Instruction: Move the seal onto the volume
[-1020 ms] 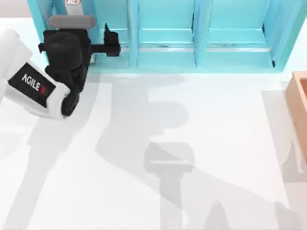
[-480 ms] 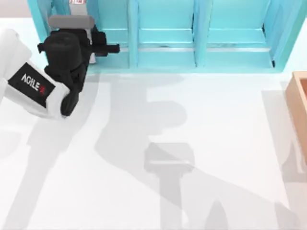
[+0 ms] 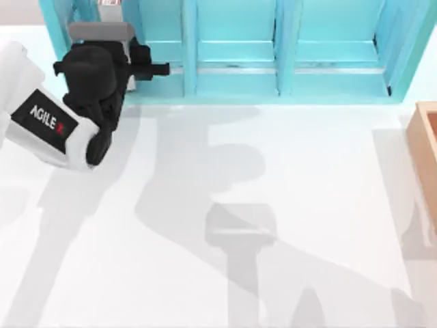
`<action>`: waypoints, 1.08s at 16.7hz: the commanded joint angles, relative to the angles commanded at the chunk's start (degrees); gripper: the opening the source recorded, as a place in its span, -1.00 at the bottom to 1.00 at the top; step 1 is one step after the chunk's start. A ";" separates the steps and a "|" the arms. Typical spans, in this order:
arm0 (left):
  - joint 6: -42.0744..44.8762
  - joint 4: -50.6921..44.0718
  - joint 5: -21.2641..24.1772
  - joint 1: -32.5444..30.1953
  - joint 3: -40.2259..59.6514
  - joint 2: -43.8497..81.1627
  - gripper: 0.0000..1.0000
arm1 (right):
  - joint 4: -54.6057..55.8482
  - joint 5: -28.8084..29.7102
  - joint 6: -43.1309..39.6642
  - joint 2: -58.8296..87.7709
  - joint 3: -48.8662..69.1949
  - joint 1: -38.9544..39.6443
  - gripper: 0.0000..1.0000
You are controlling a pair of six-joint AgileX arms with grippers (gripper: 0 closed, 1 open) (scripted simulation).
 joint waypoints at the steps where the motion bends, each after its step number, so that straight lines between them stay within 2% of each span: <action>1: 0.00 0.00 0.00 0.00 0.00 0.00 -1.00 | 0.00 0.00 0.00 0.00 0.00 0.00 1.00; 6: 0.04 -0.52 -0.12 -0.46 -0.38 -0.86 -1.00 | 0.00 0.00 0.00 0.00 0.00 0.00 1.00; 9: 0.05 -4.26 -1.23 -1.56 -2.99 -6.52 -1.00 | 0.00 0.00 0.00 0.00 0.00 0.00 1.00; 12: -0.02 -10.87 -3.29 -3.29 -7.64 -17.62 -1.00 | 0.00 0.00 0.00 0.00 0.00 0.00 1.00; 18: -0.52 -27.14 -8.27 -7.76 -19.03 -48.34 -1.00 | 0.00 0.00 0.00 0.00 0.00 0.00 1.00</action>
